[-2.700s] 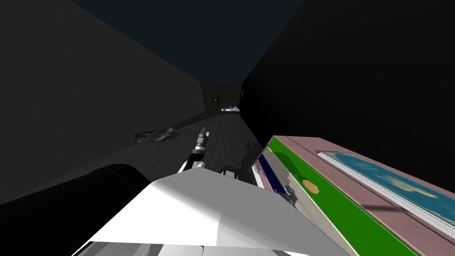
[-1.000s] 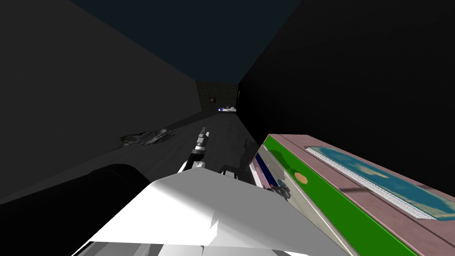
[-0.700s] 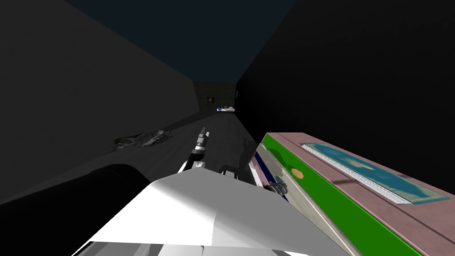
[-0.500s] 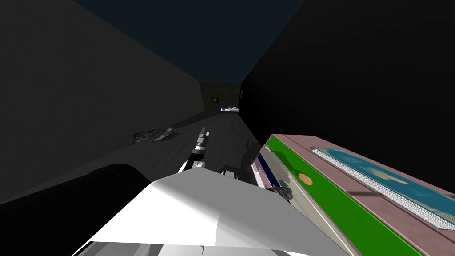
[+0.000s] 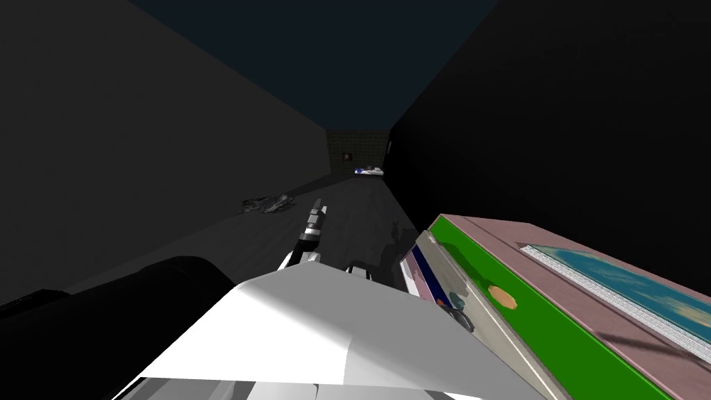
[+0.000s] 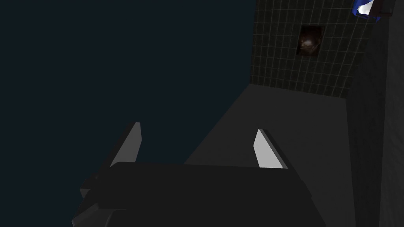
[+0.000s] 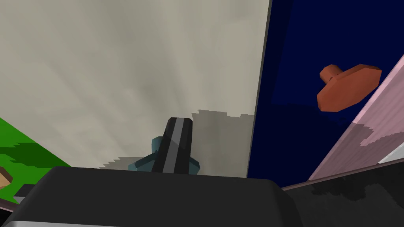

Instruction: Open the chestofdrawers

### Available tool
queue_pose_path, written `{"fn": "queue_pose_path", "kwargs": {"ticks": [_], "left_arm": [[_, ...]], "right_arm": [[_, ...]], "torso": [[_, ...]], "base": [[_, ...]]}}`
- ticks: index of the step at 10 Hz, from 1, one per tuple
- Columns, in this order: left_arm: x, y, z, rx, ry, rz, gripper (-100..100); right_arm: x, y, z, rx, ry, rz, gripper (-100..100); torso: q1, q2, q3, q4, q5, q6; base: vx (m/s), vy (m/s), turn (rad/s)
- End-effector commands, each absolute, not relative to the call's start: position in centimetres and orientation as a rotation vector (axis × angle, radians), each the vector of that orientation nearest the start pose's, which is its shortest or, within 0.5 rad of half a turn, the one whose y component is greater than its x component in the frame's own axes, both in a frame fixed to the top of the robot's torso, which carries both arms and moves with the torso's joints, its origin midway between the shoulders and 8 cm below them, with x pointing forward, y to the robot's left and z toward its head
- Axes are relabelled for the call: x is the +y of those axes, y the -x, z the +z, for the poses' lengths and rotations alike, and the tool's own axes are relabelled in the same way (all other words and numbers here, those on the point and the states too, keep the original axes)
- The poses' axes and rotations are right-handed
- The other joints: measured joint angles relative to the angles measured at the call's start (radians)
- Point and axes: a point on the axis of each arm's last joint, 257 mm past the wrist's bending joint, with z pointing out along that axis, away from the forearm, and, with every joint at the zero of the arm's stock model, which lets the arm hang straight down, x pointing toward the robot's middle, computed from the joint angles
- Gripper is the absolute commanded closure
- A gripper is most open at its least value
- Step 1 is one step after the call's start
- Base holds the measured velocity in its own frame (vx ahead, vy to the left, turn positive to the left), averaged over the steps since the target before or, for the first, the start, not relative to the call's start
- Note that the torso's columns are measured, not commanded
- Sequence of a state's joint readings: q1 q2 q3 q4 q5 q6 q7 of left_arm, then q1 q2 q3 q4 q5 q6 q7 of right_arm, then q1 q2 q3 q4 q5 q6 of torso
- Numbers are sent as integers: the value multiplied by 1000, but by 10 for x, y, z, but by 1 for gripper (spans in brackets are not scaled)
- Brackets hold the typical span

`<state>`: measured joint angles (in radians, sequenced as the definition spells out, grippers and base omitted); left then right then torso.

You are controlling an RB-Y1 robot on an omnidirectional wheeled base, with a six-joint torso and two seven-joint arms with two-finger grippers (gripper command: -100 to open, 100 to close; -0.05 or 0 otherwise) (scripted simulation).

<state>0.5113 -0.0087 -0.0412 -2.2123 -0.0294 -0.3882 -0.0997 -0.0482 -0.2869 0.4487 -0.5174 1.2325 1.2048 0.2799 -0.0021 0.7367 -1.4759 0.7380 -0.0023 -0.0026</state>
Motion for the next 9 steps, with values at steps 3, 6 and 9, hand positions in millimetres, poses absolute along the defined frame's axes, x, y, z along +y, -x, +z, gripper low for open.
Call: {"fn": "queue_pose_path", "kwargs": {"ticks": [3, 6, 9], "left_arm": [[270, -374, -34, 786, 757, -1184, 0], [270, -374, -34, 786, 757, -1184, 0], [270, -374, -34, 786, 757, -1184, 0]], "right_arm": [[-566, -195, -478, 2244, -50, -1729, 100], [-591, -147, -478, 2287, -101, -1825, 100], [-606, -114, -477, 2317, -200, -1868, 100]], "torso": [[4, 2, 0, 0, 5, 5], [1, 0, -1, -1, 2, 3], [2, 1, 0, 0, 2, 4]], "base": [[-54, 23, 272], [-35, 10, 177], [-53, 33, 287]]}}
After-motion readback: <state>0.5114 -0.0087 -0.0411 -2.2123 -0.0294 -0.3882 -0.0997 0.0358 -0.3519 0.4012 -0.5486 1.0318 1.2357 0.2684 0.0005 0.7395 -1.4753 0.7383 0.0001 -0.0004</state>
